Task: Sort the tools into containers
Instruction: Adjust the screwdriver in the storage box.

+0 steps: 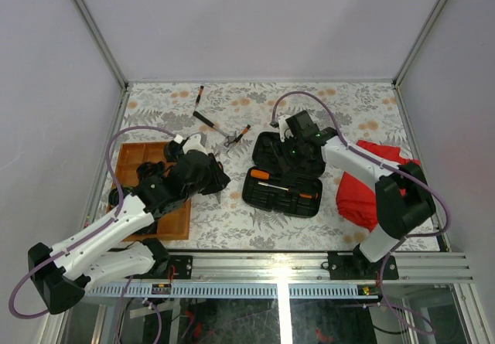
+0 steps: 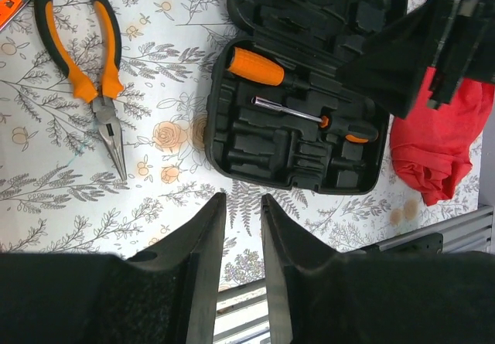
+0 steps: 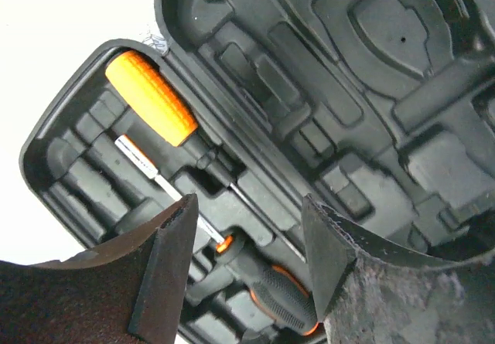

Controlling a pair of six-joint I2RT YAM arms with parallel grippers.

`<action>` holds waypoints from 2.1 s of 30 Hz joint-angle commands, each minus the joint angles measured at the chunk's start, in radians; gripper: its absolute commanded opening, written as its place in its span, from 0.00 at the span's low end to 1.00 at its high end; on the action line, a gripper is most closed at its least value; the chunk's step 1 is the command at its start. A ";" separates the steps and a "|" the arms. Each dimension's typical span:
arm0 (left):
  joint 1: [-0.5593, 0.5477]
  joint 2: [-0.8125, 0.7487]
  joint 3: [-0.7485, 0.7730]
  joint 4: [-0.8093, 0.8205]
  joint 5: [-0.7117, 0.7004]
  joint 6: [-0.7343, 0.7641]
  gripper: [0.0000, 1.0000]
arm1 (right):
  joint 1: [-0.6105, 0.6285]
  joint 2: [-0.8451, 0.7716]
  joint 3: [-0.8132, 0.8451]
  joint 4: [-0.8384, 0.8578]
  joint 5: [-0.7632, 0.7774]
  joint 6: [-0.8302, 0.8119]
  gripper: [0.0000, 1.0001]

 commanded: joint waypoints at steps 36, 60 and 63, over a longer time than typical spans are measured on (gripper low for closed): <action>0.009 -0.014 -0.027 -0.024 -0.015 -0.027 0.24 | 0.036 0.102 0.103 0.004 0.088 -0.228 0.67; 0.011 -0.019 -0.049 -0.021 -0.011 -0.036 0.24 | 0.036 0.286 0.160 -0.072 0.006 -0.243 0.56; 0.011 -0.018 -0.050 -0.019 -0.010 -0.037 0.24 | 0.036 0.289 0.158 -0.077 0.068 -0.192 0.48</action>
